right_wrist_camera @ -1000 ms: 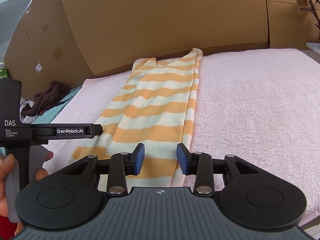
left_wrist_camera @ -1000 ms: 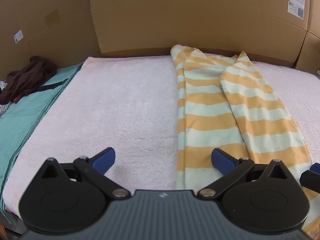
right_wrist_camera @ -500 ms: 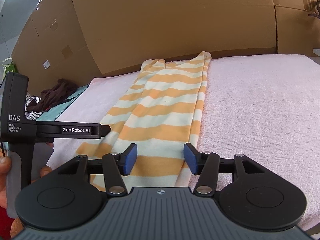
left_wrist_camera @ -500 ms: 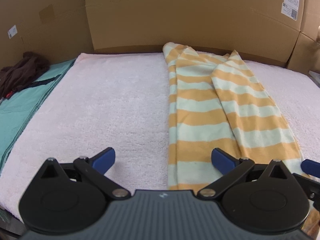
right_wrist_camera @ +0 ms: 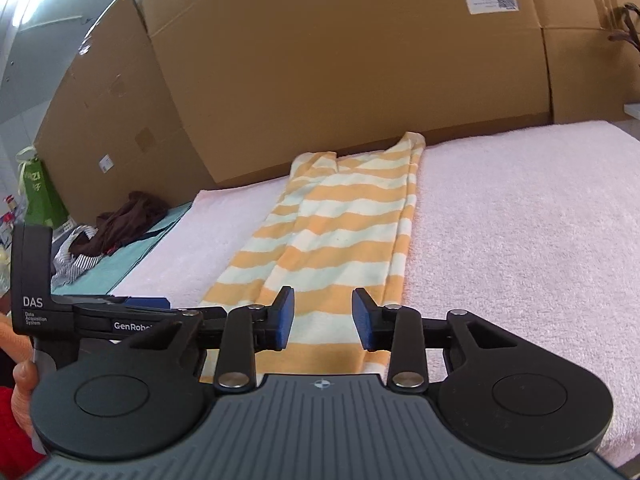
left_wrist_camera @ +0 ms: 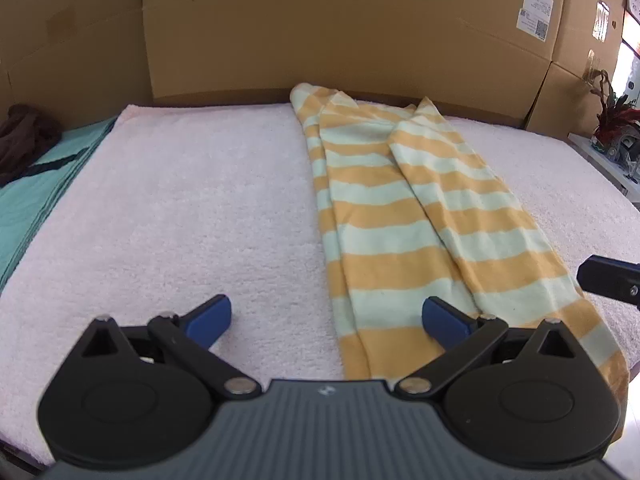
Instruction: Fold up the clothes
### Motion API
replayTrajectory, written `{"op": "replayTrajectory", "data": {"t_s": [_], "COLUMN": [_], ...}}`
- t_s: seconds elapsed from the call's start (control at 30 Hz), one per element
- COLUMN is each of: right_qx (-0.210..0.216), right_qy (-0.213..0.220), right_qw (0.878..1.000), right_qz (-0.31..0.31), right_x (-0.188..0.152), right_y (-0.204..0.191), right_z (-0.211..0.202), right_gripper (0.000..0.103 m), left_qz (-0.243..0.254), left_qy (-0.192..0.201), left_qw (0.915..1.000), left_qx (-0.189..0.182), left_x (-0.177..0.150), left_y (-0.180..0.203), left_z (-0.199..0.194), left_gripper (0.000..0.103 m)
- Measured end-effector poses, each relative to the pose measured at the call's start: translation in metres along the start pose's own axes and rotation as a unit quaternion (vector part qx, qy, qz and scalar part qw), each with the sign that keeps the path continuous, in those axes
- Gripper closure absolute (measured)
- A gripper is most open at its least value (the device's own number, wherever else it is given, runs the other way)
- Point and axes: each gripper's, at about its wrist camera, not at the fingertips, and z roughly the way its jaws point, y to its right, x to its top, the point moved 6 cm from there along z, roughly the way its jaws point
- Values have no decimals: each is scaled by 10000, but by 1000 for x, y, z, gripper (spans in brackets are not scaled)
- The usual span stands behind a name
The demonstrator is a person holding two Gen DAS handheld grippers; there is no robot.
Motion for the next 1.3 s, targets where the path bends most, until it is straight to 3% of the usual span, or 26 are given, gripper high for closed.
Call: {"op": "replayTrajectory", "data": {"t_s": [0.17,0.23,0.3,0.47,0.67,0.8,0.9,1.03,1.1,1.17,1.3], "right_qx": [244,144,11,15,-238,-318,-188,493,264,36,-109], "right_qy": [-335,-428,-447,-425,-390,-395,-279,-426,-541,-386,-321], "right_qw": [9980,9975,9973,9987,9977,9976,9982,9963,9950,9950,9976], "right_qz": [-473,-541,-589,-288,-505,-478,-496,-558,-800,-924,-603], "right_x": [-12,-17,-19,-15,-19,-16,-14,-21,-28,-30,-22], "right_y": [-19,-17,-12,-1,5,6,2,-14,-17,-14,-4], "right_z": [14,19,23,17,13,11,3,-2,4,9,13], "right_gripper": [67,67,74,76,83,83,78,77,77,80,80], "left_qz": [249,408,468,404,471,609,606,646,739,800,808], "left_qy": [68,38,67,76,117,34,42,126,165,207,255], "left_qw": [9997,9992,9989,9991,9986,9979,9978,9972,9965,9961,9957], "left_qx": [-53,-19,3,-111,-186,-218,-280,-346,-342,-311,-379], "left_x": [-4,-7,-10,-20,-30,-32,-31,-36,-39,-40,-38], "left_y": [2,6,4,1,-1,-1,-6,-7,-4,-3,-4], "left_z": [-8,-9,-10,-17,-25,-30,-34,-39,-41,-43,-50], "left_gripper": [1,1,1,1,1,1,1,1,1,1,1]}}
